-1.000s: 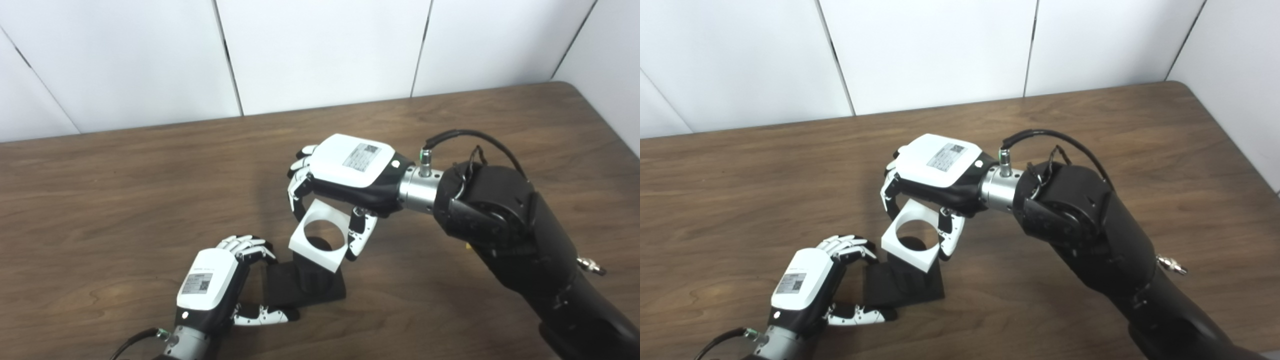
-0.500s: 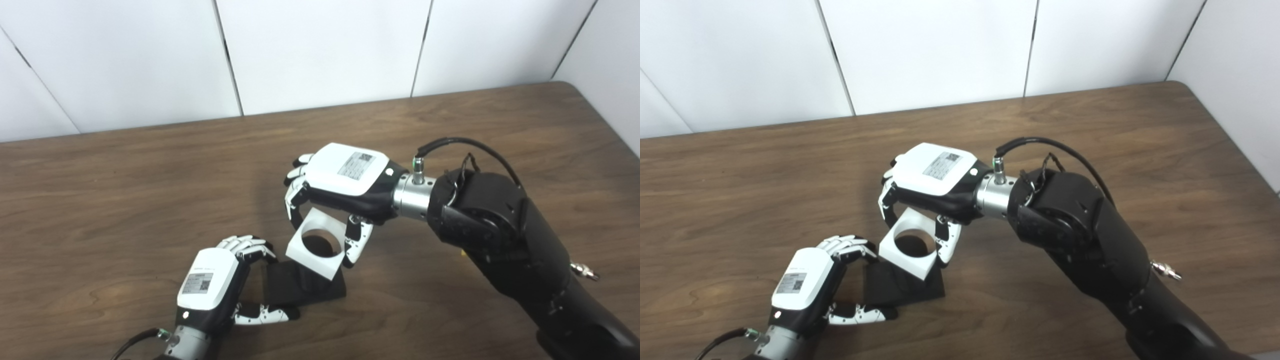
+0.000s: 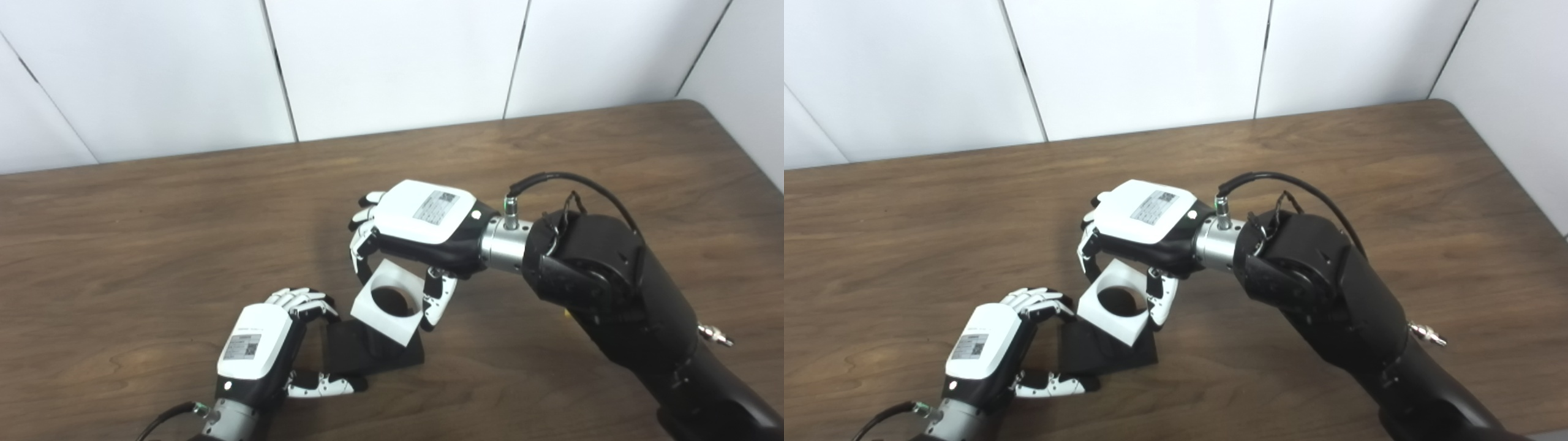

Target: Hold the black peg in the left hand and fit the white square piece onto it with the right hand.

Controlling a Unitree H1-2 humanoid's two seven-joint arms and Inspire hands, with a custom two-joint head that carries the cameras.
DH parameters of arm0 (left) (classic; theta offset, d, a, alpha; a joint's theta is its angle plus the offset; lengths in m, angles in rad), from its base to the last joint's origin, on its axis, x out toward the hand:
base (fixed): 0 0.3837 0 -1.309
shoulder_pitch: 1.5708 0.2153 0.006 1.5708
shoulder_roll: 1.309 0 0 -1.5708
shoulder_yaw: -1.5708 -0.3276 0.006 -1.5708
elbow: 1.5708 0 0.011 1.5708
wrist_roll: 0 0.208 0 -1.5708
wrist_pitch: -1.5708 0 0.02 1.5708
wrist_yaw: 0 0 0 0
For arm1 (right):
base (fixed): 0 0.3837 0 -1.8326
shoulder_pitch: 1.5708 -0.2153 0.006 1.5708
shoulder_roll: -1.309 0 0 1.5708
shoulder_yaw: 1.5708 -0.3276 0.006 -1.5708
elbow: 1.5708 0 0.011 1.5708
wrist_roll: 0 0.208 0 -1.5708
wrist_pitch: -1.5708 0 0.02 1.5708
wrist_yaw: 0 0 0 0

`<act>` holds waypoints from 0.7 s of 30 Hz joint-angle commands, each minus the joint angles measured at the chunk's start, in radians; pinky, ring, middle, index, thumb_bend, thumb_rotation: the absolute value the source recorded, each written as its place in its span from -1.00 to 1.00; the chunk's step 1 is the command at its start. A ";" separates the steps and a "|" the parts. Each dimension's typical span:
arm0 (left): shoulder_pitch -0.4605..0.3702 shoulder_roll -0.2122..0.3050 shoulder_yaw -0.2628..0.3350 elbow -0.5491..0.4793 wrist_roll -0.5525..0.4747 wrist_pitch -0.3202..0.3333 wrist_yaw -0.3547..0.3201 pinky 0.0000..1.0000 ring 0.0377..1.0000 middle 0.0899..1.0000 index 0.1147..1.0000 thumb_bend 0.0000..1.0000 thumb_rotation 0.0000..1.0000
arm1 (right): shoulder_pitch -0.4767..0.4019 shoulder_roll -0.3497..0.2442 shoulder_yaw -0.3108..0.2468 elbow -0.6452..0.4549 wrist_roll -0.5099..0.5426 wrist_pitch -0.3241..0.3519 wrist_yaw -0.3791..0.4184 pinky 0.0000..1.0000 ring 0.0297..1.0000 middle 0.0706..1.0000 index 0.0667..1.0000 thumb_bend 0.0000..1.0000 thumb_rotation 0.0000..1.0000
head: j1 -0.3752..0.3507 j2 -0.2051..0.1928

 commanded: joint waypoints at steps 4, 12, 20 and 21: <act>0.004 0.002 -0.012 0.001 0.023 0.015 -0.030 0.71 0.59 0.45 -0.15 0.01 -0.88 | -0.020 0.014 -0.003 -0.017 0.001 -0.003 -0.011 0.92 0.75 0.45 -0.11 0.04 -0.74 | 0.006 0.004; 0.004 0.003 -0.012 0.000 0.022 0.012 -0.026 0.70 0.58 0.45 -0.15 0.01 -0.88 | -0.014 0.026 -0.009 -0.003 -0.001 -0.011 -0.034 0.91 0.73 0.45 -0.11 0.04 -0.74 | 0.002 0.007; 0.004 0.000 -0.012 -0.006 0.022 0.018 -0.034 0.71 0.59 0.45 -0.15 0.01 -0.88 | -0.004 0.029 0.001 -0.014 -0.035 -0.029 -0.034 0.91 0.73 0.44 -0.11 0.05 -0.74 | 0.006 0.012; 0.004 0.000 -0.012 -0.007 0.021 0.018 -0.036 0.71 0.59 0.45 -0.15 0.01 -0.88 | -0.003 0.029 0.002 -0.016 -0.040 -0.031 -0.032 0.91 0.73 0.44 -0.11 0.05 -0.74 | 0.006 0.012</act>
